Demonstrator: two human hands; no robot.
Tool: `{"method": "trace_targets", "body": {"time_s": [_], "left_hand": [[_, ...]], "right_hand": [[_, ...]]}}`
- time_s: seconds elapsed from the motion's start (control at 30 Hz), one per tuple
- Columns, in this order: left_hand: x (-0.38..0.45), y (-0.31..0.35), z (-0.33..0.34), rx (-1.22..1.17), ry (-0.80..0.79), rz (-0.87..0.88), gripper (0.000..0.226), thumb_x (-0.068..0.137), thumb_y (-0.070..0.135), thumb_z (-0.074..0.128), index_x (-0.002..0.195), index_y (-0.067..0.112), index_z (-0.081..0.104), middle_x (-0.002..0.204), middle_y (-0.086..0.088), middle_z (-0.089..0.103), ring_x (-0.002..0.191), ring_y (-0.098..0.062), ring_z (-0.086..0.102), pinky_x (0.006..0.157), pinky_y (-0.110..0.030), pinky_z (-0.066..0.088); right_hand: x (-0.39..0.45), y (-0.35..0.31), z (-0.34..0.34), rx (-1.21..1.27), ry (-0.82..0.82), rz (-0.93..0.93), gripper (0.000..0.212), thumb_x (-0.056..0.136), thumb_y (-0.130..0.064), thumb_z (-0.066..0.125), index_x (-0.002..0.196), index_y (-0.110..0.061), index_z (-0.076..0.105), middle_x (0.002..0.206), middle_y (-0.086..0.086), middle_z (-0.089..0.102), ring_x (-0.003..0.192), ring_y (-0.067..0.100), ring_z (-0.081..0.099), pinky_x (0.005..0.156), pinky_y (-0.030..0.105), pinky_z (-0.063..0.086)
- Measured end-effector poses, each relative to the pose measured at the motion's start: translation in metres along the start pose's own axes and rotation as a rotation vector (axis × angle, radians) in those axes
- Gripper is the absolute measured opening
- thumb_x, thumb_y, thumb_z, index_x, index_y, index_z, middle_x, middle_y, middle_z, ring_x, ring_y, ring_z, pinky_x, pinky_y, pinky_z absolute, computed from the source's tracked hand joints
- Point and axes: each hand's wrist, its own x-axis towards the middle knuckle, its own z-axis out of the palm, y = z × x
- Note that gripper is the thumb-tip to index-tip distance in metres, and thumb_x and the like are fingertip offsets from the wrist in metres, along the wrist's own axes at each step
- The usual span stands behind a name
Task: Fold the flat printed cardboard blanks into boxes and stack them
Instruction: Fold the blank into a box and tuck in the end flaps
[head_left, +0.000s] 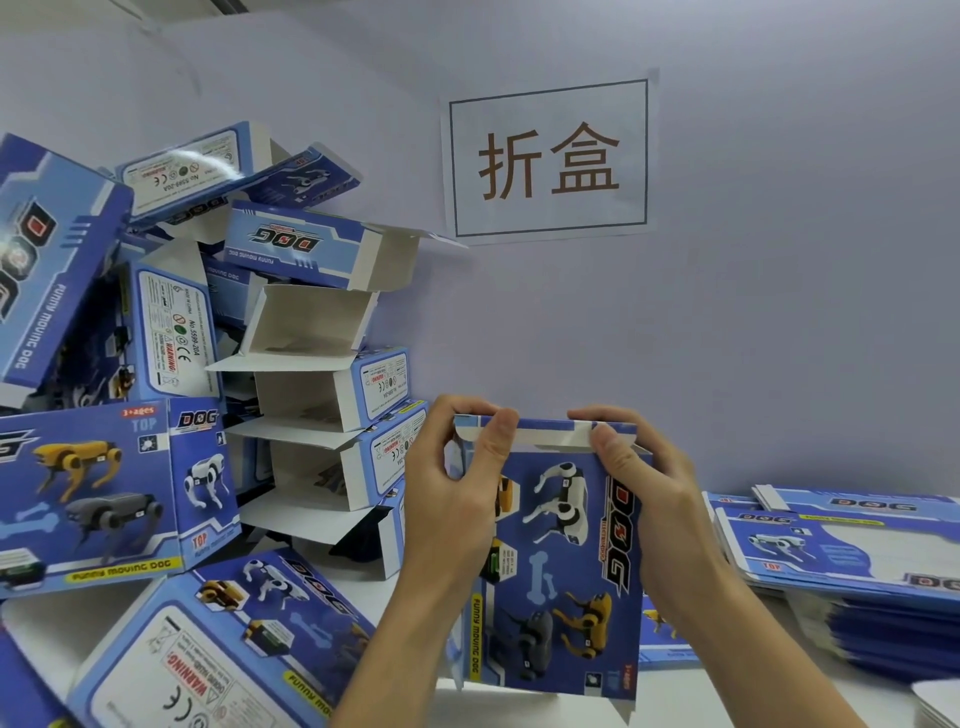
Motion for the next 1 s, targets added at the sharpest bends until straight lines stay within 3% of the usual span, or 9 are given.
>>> {"method": "trace_targets", "body": {"time_s": [0.23,0.53,0.73,0.9,1.0], "left_hand": [[0.002,0.002,0.001,0.001,-0.013,-0.005,0.022,0.077,0.055,0.066,0.085,0.035,0.063,0.098,-0.022,0.062,0.087,-0.052,0.063,0.064,-0.069,0.052],[0.001,0.003,-0.002,-0.018,-0.018,-0.043,0.030,0.076,0.057,0.069,0.083,0.029,0.062,0.090,-0.031,0.056,0.082,-0.059,0.057,0.061,-0.068,0.052],[0.003,0.000,-0.003,-0.043,-0.104,-0.068,0.013,0.083,0.044,0.067,0.089,0.033,0.066,0.103,-0.019,0.063,0.096,-0.044,0.066,0.075,-0.065,0.056],[0.007,-0.003,-0.010,-0.114,-0.136,-0.101,0.015,0.076,0.045,0.071,0.082,0.031,0.070,0.111,0.003,0.066,0.106,-0.037,0.067,0.082,-0.060,0.057],[0.009,-0.005,-0.012,-0.133,-0.129,-0.096,0.019,0.072,0.047,0.075,0.080,0.029,0.071,0.109,0.008,0.066,0.108,-0.036,0.066,0.083,-0.057,0.058]], "right_hand": [[0.002,0.000,-0.005,0.033,-0.027,0.041,0.019,0.080,-0.035,0.063,0.095,-0.026,0.069,0.083,0.013,0.073,0.068,0.027,0.072,0.052,0.032,0.057],[0.003,0.001,-0.006,0.047,-0.038,0.030,0.018,0.079,-0.033,0.064,0.093,-0.024,0.070,0.080,0.012,0.073,0.067,0.027,0.072,0.052,0.034,0.058],[0.003,-0.002,-0.014,0.127,-0.092,0.101,0.019,0.074,-0.025,0.065,0.092,-0.022,0.071,0.088,0.016,0.072,0.072,0.030,0.071,0.059,0.040,0.060],[0.002,-0.002,-0.015,0.152,-0.125,0.116,0.018,0.076,-0.026,0.061,0.090,-0.019,0.069,0.093,0.018,0.071,0.076,0.033,0.069,0.067,0.043,0.057],[0.001,-0.001,-0.013,0.139,-0.121,0.101,0.024,0.080,-0.033,0.059,0.093,-0.017,0.069,0.095,0.018,0.072,0.078,0.032,0.069,0.069,0.042,0.058]]}}
